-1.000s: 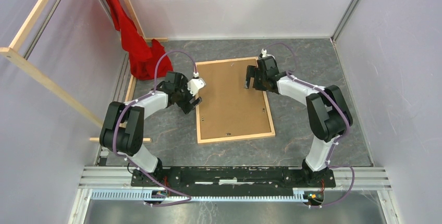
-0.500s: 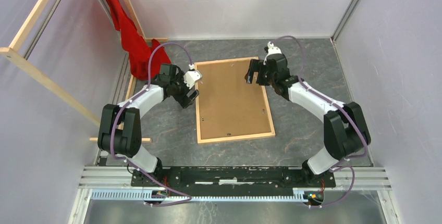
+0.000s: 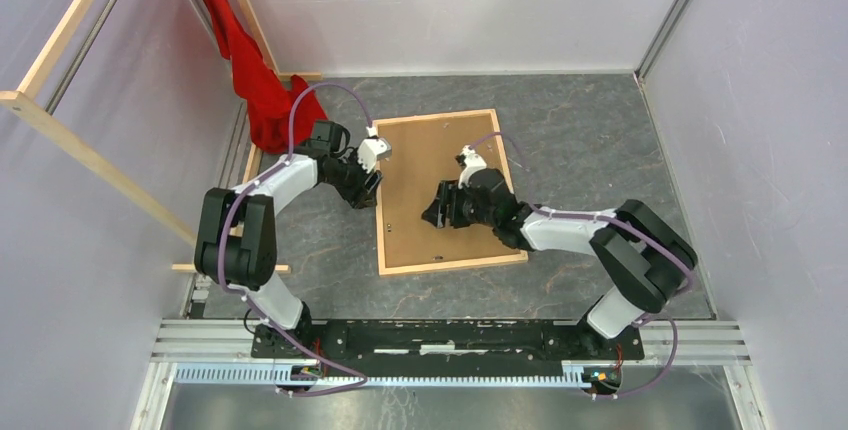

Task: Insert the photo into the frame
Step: Install the photo frame at the center of the board, then adjust the photo frame at the center of the board.

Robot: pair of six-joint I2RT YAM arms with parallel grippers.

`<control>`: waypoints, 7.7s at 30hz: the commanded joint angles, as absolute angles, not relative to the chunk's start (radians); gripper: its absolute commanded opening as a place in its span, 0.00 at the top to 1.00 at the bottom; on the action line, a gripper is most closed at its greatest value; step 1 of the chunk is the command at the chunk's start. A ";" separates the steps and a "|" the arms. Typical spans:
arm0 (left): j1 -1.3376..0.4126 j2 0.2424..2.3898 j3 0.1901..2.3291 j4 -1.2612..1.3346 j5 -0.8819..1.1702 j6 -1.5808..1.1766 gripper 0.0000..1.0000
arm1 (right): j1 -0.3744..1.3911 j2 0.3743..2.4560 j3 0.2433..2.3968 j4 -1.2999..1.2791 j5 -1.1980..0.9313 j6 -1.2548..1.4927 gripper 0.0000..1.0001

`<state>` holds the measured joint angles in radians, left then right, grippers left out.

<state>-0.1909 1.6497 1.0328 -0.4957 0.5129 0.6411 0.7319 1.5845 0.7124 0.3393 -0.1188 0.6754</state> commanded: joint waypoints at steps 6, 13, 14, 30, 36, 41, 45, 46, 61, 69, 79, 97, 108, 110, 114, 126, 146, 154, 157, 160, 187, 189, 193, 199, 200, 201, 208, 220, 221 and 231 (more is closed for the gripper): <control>-0.184 1.699 1.072 -0.501 0.562 0.612 0.46 | 0.848 1.750 0.793 0.575 -0.151 0.751 0.40; -0.184 1.728 1.072 -0.485 0.564 0.603 0.55 | 0.887 1.848 0.868 0.566 -0.152 0.744 0.40; -0.184 1.731 1.073 -0.480 0.563 0.600 0.56 | 0.889 1.856 0.877 0.565 -0.151 0.744 0.41; -0.184 1.759 1.084 -0.468 0.558 0.589 0.67 | 0.922 1.961 0.963 0.531 -0.162 0.755 0.41; -0.184 1.758 1.080 -0.464 0.546 0.589 0.69 | 0.929 1.968 0.963 0.531 -0.168 0.763 0.42; -0.184 1.759 1.077 -0.459 0.541 0.589 0.70 | 0.930 1.970 0.966 0.532 -0.174 0.770 0.43; -0.184 1.759 1.079 -0.457 0.535 0.589 0.70 | 0.932 1.980 0.973 0.537 -0.189 0.779 0.46; -0.184 1.758 1.078 -0.458 0.534 0.591 0.71 | 0.935 1.982 0.974 0.538 -0.192 0.782 0.46; -0.184 1.754 1.077 -0.458 0.519 0.598 0.71 | 0.946 1.995 0.998 0.506 -0.180 0.768 0.47; -0.184 1.749 1.071 -0.457 0.512 0.606 0.72 | 0.928 2.017 1.015 0.499 -0.171 0.765 0.48; -0.184 1.747 1.069 -0.457 0.509 0.614 0.72 | 0.916 2.038 1.023 0.499 -0.168 0.761 0.48; -0.184 1.774 1.119 -0.517 0.564 0.624 0.70 | 0.911 1.937 0.910 0.541 -0.125 0.771 0.48; -0.168 1.815 1.210 -0.617 0.641 0.620 0.58 | 0.917 1.926 0.885 0.596 -0.149 0.811 0.48; -0.168 1.840 1.218 -0.617 0.629 0.615 0.59 | 0.922 1.939 0.891 0.594 -0.149 0.814 0.48; -0.168 1.865 1.218 -0.606 0.606 0.612 0.66 | 0.928 1.956 0.903 0.582 -0.135 0.818 0.48; -0.169 1.913 1.204 -0.599 0.596 0.607 0.74 | 0.938 1.987 0.935 0.567 -0.111 0.840 0.49; -0.184 1.930 1.200 -0.591 0.563 0.621 0.79 | 0.956 2.050 1.025 0.451 -0.040 0.844 0.51; -0.190 1.936 1.194 -0.592 0.555 0.639 0.80 | 0.966 2.061 1.042 0.446 0.011 0.884 0.54; -0.190 1.936 1.191 -0.592 0.552 0.645 0.81 | 0.966 2.069 1.047 0.459 0.029 0.897 0.54; -0.190 1.931 1.192 -0.592 0.548 0.646 0.81 | 0.966 2.059 1.049 0.459 0.019 0.894 0.54; -0.104 2.187 1.664 -0.565 0.602 0.310 0.61 | 0.658 1.991 1.209 0.389 -0.136 0.599 0.47; -0.105 2.209 1.686 -0.575 0.603 0.312 0.66 | 0.652 1.978 1.196 0.392 -0.145 0.596 0.47; -0.111 2.226 1.692 -0.607 0.656 0.350 0.74 | 0.641 1.937 1.131 0.417 -0.151 0.598 0.46; -0.177 2.204 1.632 -0.675 0.701 0.458 0.78 | 0.634 1.857 1.003 0.459 -0.155 0.614 0.46; -0.190 2.198 1.619 -0.684 0.708 0.470 0.78 | 0.634 1.847 0.985 0.467 -0.156 0.615 0.46; -0.203 2.194 1.604 -0.692 0.715 0.483 0.78 | 0.634 1.839 0.969 0.471 -0.154 0.615 0.46; -0.269 2.137 1.492 -0.738 0.756 0.587 0.79 | 0.631 1.791 0.890 0.497 -0.145 0.630 0.46; -0.244 2.054 1.471 -0.675 0.788 0.449 0.71 | 0.632 1.888 1.004 0.469 -0.159 0.625 0.46; -0.244 2.056 1.467 -0.660 0.788 0.432 0.71 | 0.630 1.897 1.018 0.458 -0.163 0.620 0.46; -0.243 2.096 1.483 -0.635 0.879 0.373 0.64 | 0.618 1.990 1.102 0.418 -0.232 0.589 0.46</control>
